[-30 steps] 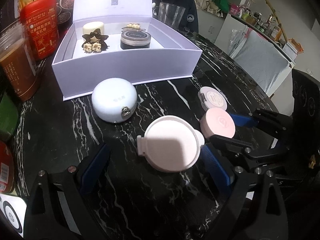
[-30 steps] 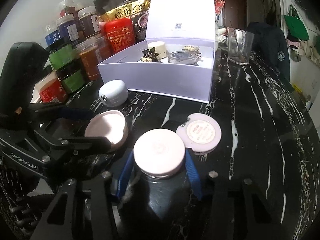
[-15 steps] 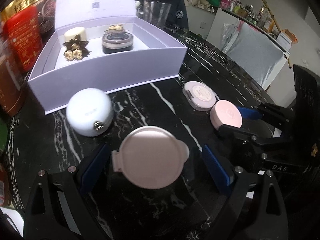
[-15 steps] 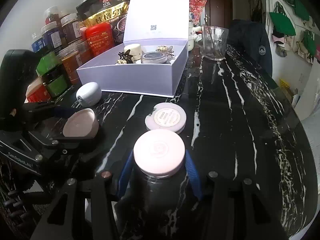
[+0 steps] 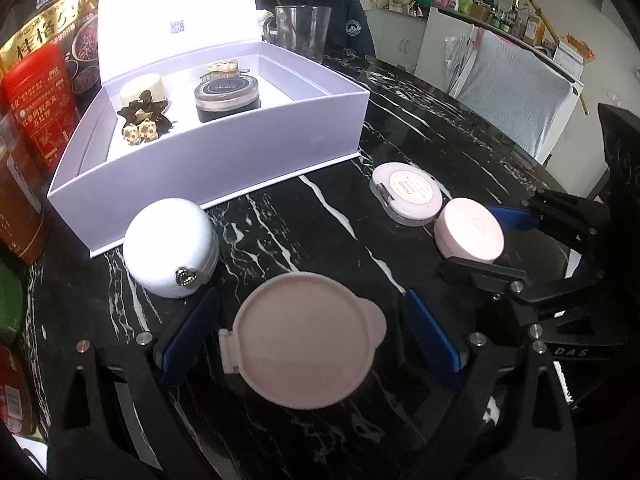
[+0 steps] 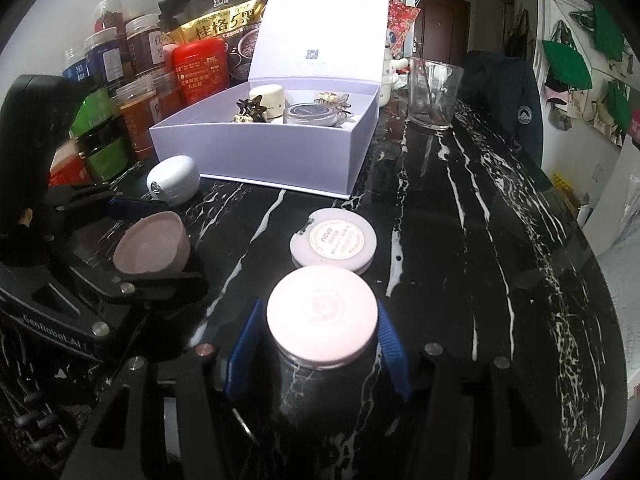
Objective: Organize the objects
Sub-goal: 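Lift and carry both pink compacts toward the white box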
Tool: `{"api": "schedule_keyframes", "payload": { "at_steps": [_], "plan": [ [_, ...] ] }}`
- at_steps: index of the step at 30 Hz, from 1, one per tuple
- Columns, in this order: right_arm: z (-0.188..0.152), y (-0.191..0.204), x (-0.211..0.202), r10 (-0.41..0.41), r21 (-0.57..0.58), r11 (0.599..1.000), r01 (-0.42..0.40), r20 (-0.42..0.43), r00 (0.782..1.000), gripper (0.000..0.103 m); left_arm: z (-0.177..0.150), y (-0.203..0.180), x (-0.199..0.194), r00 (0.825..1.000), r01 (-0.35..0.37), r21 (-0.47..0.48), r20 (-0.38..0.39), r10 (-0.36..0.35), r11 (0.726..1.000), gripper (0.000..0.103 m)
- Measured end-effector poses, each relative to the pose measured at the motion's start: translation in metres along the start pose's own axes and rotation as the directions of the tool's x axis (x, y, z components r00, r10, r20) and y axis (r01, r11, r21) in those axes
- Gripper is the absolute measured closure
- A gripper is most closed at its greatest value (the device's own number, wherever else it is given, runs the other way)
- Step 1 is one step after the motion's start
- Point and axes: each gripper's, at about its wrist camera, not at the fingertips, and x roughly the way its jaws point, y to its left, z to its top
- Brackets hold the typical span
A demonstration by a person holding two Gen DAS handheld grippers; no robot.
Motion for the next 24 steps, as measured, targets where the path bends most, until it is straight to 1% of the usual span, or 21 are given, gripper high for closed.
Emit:
{"api": "schedule_keyframes", "payload": {
  "at_steps": [4, 9, 22, 24],
  "plan": [
    [0.0001, -0.0021, 0.0021, 0.006, 0.011, 1.000, -0.006, 0.021, 1.000, 0.044, 0.0007, -0.0060, 0.0042, 0.999, -0.038, 0.041, 0.000, 0.038, 0.998, 0.009],
    [0.0016, -0.0027, 0.0047, -0.006, 0.013, 1.000, 0.006, 0.031, 0.999, 0.044, 0.0022, -0.0067, 0.0056, 0.999, -0.033, 0.045, 0.015, 0.032, 0.998, 0.009],
    [-0.0008, -0.0019, 0.0076, -0.020, 0.016, 1.000, 0.019, 0.072, 0.997, 0.044, 0.0046, -0.0060, 0.0081, 1.000, -0.020, 0.054, 0.006, 0.020, 0.998, 0.009],
    [-0.0020, -0.0013, 0.0071, -0.013, 0.009, 1.000, 0.013, 0.078, 0.997, 0.044, 0.0045, -0.0060, 0.0079, 1.000, -0.019, 0.056, 0.008, 0.019, 0.998, 0.011]
  ]
}}
